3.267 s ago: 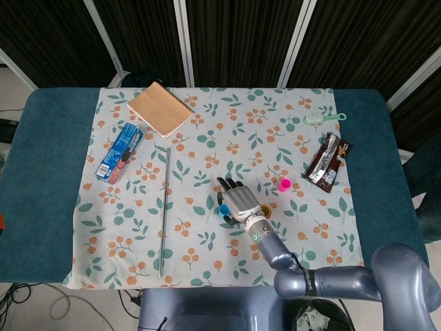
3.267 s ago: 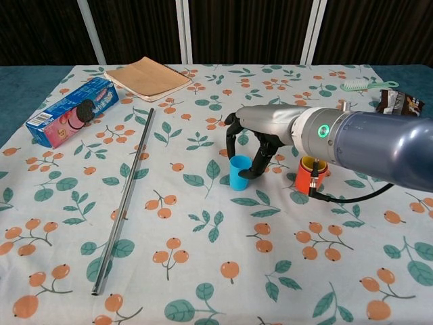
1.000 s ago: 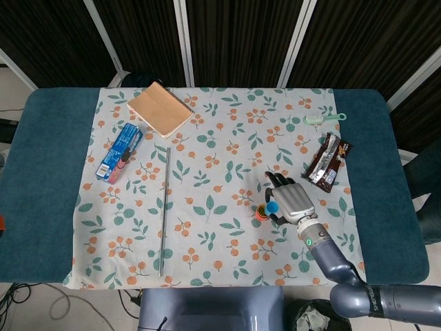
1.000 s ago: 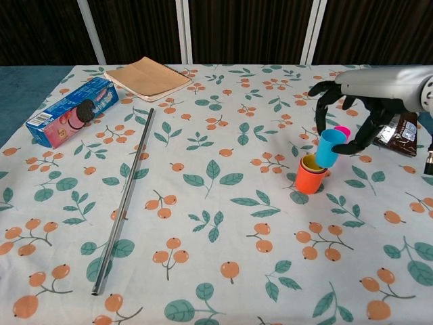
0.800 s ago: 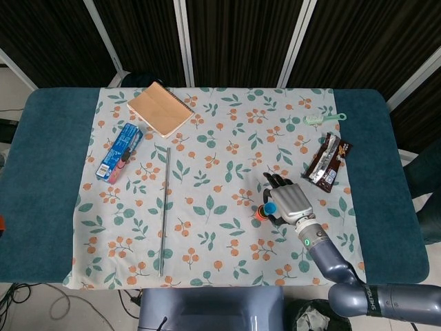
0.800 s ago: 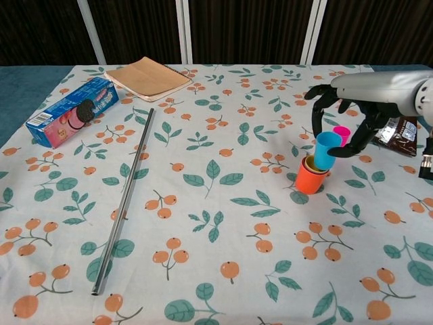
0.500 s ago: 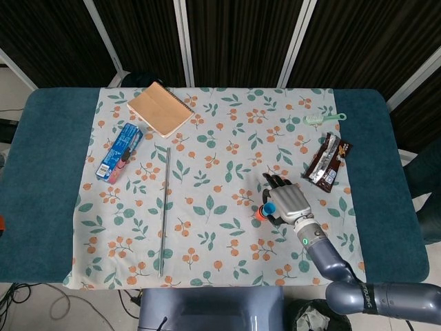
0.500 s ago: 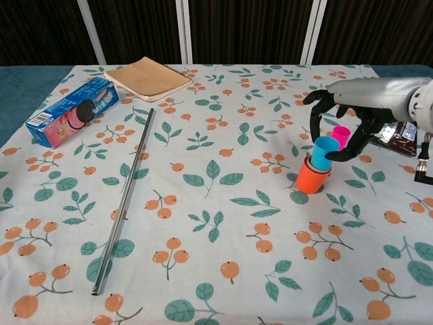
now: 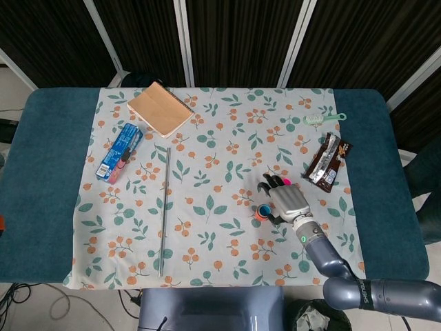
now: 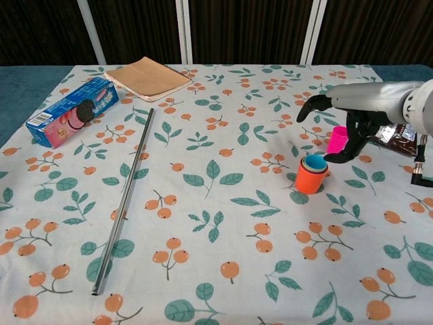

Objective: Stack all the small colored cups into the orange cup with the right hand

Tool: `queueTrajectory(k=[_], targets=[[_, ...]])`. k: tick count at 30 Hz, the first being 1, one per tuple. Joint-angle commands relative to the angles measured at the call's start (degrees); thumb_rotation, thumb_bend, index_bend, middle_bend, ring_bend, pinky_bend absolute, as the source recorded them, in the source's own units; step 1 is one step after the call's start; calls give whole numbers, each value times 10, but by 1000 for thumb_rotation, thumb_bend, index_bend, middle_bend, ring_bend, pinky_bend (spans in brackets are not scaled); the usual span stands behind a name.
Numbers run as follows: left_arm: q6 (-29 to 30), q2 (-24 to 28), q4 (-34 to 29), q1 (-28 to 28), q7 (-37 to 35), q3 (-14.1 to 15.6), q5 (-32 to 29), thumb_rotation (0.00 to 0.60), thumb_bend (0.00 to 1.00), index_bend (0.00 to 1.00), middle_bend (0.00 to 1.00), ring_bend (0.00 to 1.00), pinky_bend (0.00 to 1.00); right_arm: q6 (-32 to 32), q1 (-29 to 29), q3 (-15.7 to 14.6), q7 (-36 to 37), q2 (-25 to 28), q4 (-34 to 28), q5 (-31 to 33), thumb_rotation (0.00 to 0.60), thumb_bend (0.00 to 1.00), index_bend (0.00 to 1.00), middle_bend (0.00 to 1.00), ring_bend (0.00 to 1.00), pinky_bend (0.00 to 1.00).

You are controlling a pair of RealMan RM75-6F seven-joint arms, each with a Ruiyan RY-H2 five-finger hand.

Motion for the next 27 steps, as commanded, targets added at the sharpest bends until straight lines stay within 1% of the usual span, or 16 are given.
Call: queueTrajectory(k=[1,7,10,12,18,27], targets=[[0,0,0,0,0,0,0,600,413,171,33,10,132,4,1,7,3,2,8,6,600,410,150,0,83,520],[1,1,-1,1,-3,-1,-2,600,413,171,33,10,132,7,7,26,8,-1,63,34,600,410,233,0,83,602],[1,1,-2,1,-5,-2,-3,600,413,171,33,10,132,-5,10,33,13,-4,100,56,600,410,268,0,83,635],[1,1,-2,1,-4,-2,-2,600,413,171,33,10,132,-19,10,31,14,-6,118,68,600,410,289,0,83,661],[3,1,-2,2,-3,-1,-2,600,413,171,33,10,131,-37,8,28,22,-16,146,70,600,410,337,0,83,720],[2,1,-3,2,-4,-1,-2,600,413,171,33,10,132,-42,10,24,21,-30,162,63,600,410,375,0,83,787]])
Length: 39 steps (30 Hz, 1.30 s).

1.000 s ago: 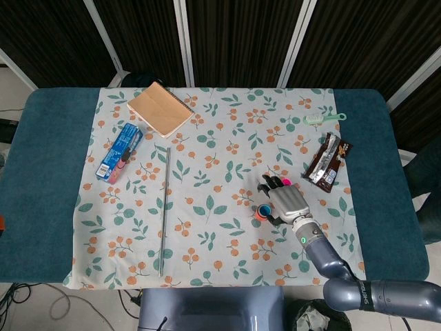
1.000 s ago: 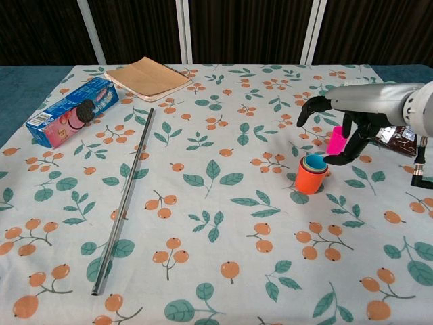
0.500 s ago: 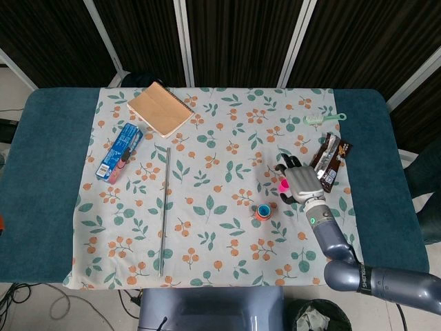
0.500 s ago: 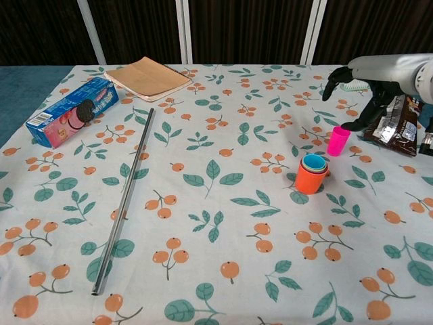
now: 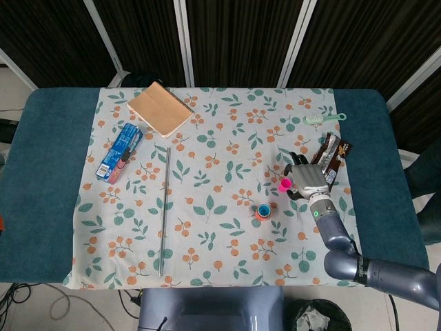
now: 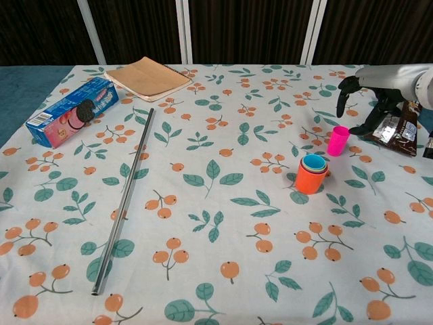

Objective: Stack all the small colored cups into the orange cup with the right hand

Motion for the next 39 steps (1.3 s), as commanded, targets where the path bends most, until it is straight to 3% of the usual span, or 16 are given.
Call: queueTrajectory(k=[1,39], targets=[[0,0,0,0,0,0,0,600,413,171,33,10,132,-1,0,-1,-1,-4,4,-2,600,410,375,0,83,794],[-3,1,0,0,-1,-1,-3,600,413,172,34,10,134,-23,5,8,2,-49,67,5,600,410,426,0,83,957]])
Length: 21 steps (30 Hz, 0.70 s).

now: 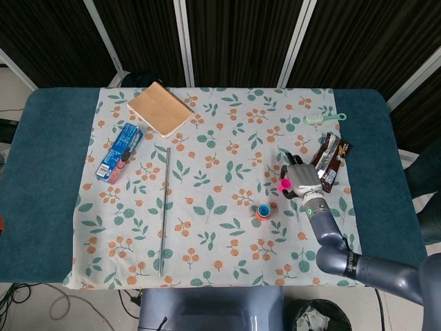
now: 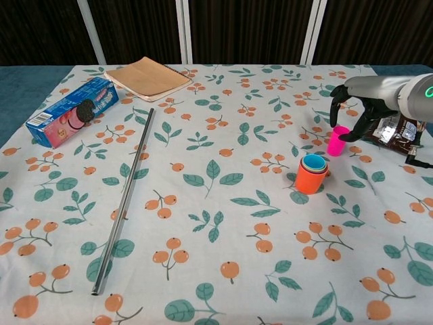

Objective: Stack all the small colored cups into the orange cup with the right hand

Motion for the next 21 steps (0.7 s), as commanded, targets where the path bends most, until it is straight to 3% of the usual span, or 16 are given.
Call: queueTrajectory(k=[1,21], targets=[[0,0,0,0,0,0,0,600,413,172,34,10,134,-1,0,0,0,-1,2,1,600,410,427,0,83,959],[0,0,1,0,1,-1,-2,600,413,172,34,10,134,-11,1,4,3,-15,22,0,600,410,443,0,83,1000]])
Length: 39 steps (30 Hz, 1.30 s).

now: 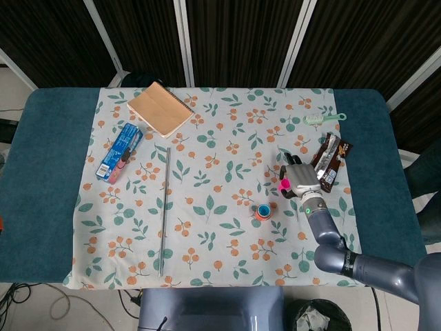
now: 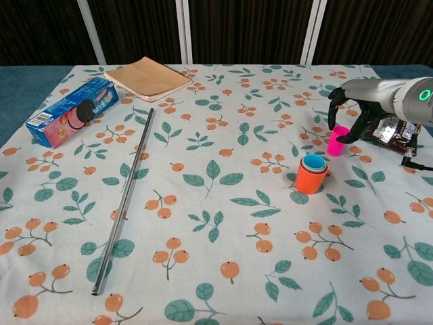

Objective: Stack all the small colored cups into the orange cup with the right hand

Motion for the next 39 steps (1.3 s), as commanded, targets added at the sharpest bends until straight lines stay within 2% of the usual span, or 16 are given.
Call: queueTrajectory(k=[1,17,39], targets=[[0,0,0,0,0,0,0,600,413,172,34,10,134,-1,0,1,0,0,1,1,600,410,443,0,83,1000],[-2,0,0,-1,1,1,0,600,413,178,34,10,136,-8,1,1,-2,-7,16,9,600,410,458,0,83,1000],[-2,0,0,-1,1,2,1,600,413,179,34,10,179,-6,2,4,-6,-2,9,8,600,410,529,0,83,1000]])
